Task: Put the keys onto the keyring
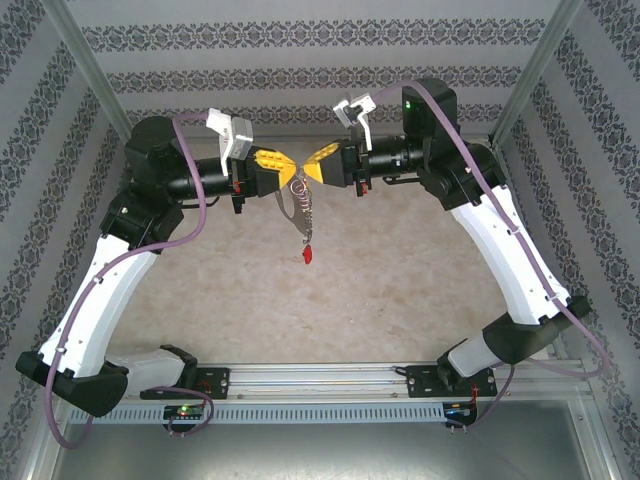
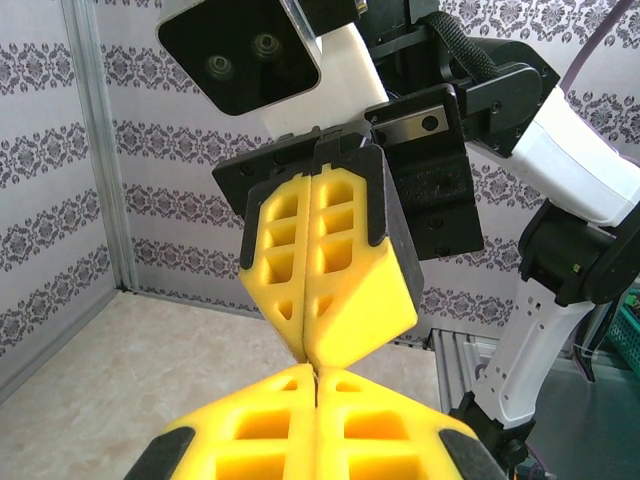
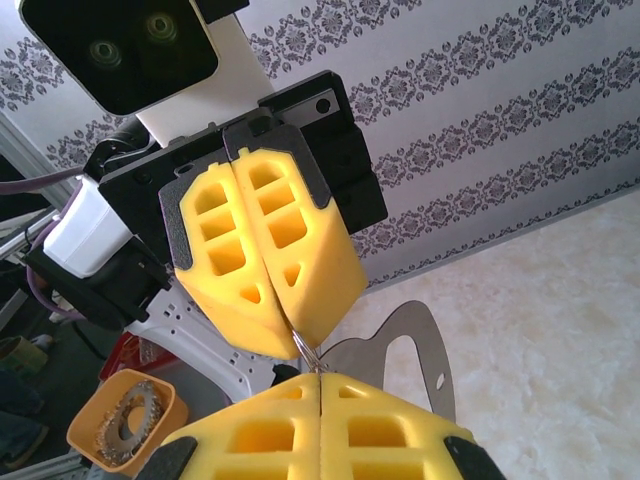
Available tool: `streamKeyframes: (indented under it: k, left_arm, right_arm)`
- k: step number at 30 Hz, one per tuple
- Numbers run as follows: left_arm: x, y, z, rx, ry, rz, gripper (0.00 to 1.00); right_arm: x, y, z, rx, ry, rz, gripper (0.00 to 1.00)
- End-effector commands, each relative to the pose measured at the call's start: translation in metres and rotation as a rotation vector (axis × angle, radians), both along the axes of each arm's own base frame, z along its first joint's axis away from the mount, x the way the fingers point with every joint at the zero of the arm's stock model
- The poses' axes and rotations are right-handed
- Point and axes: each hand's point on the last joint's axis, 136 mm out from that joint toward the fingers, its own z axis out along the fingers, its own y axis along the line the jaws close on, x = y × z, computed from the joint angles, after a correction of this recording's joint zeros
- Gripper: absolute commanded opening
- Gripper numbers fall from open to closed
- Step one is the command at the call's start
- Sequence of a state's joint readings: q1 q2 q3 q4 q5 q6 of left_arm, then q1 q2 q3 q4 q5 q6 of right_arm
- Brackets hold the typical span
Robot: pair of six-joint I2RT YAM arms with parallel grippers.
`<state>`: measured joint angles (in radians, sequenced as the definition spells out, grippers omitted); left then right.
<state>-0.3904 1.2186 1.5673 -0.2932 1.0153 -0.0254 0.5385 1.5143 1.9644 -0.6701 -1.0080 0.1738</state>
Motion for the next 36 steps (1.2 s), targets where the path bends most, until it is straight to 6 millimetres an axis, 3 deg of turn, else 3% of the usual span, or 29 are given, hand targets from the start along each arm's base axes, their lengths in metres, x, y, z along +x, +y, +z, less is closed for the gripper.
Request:
streamKeyframes:
  k: [1,21,36]
  left_arm:
    - [-0.014,-0.001,0.009,-0.004,-0.033,-0.063,0.00]
    - [-0.009,0.007,0.035,-0.100,-0.061,-0.068,0.00]
    - [-0.009,0.007,0.031,-0.089,-0.047,-0.076,0.00]
  right_arm:
    - [0.010,-0.001,0.007,0.012,-0.016,-0.029,0.00]
    - [0.019,0.008,-0.012,-0.003,0.059,-0.001,0.00]
    - [0.022,0.007,0.002,0.053,0.083,0.022,0.00]
